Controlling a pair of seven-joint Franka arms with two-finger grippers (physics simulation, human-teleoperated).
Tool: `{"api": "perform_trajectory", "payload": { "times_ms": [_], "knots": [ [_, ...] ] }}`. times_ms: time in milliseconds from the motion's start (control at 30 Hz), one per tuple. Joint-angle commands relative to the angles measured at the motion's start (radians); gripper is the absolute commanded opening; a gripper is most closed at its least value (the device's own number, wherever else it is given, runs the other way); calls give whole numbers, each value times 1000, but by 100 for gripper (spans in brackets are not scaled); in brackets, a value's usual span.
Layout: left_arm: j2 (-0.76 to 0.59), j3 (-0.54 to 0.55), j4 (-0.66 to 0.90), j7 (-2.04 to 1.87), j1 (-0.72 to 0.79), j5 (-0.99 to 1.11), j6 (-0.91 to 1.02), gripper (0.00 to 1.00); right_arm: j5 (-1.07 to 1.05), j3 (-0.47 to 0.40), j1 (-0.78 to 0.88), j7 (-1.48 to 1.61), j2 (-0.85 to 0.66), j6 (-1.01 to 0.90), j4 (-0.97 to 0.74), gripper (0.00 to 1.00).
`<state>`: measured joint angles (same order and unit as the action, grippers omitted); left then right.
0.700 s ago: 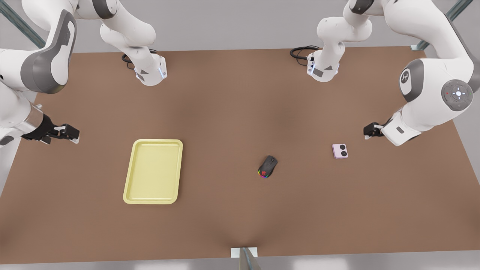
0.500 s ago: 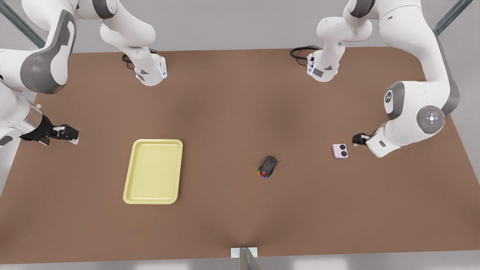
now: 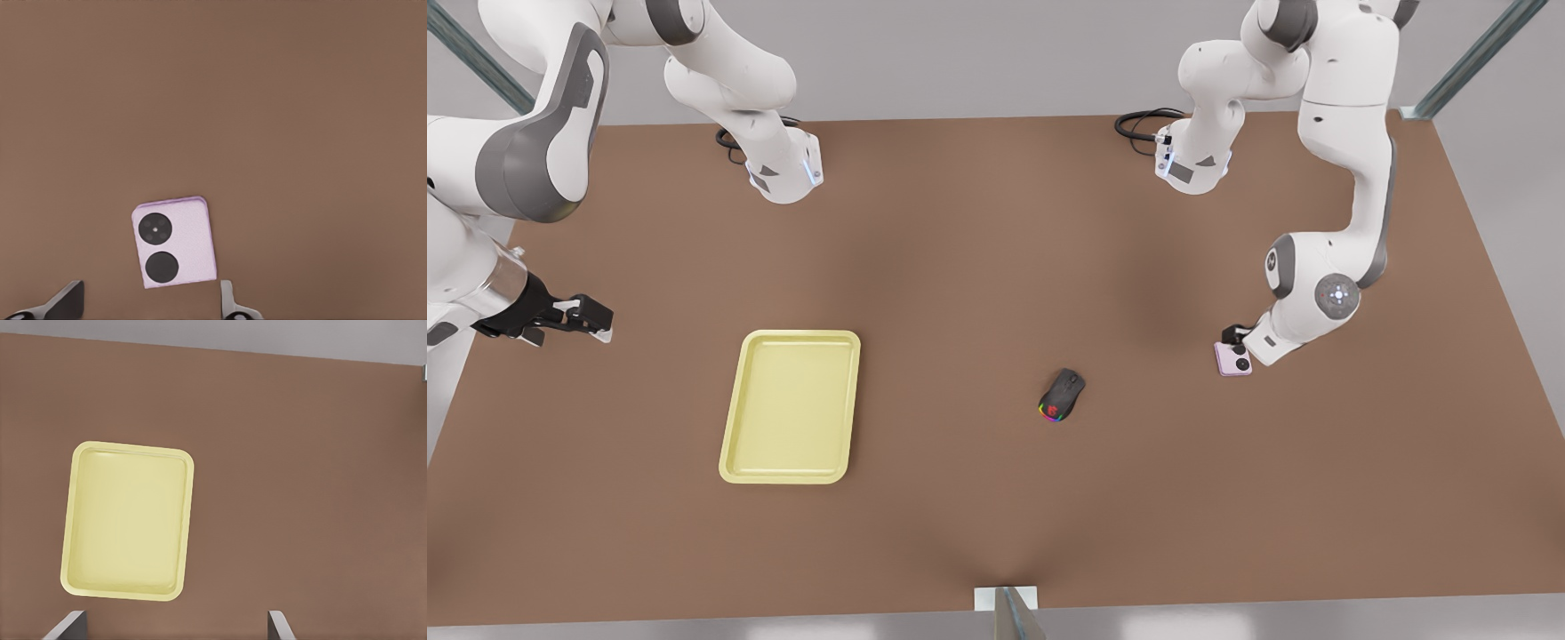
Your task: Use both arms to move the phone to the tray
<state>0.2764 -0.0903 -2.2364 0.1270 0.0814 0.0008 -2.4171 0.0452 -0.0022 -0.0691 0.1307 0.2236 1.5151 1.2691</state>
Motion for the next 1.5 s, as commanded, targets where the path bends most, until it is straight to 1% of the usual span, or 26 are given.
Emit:
{"api": "perform_trajectory", "payload": {
  "times_ms": [0,200,300,433,733,767,1000,1467],
  "knots": [
    [13,0,-6,-69,0,-1,-184,100,-1,-1,0,15,-1,0,-1,100],
    [63,0,-11,-124,1,-2,-206,100,-1,-1,0,15,-1,0,-1,100],
    [86,0,-55,-125,0,-2,-278,100,-1,-1,0,15,-1,-1,-1,100],
    [112,0,-72,-125,1,-2,-304,100,-1,-1,0,15,-1,-1,-1,100],
    [148,0,-72,-141,1,-2,-310,100,-1,1,0,15,-1,-1,-1,100],
    [148,0,-72,-141,1,-2,-309,94,1,1,0,15,-1,-1,-1,100],
    [152,0,-71,-141,1,-2,-309,82,-1,1,0,15,-1,-1,-1,100],
    [153,0,-68,-141,4,-1,-301,79,-1,-1,0,15,-1,-1,-1,100]
  ]
}}
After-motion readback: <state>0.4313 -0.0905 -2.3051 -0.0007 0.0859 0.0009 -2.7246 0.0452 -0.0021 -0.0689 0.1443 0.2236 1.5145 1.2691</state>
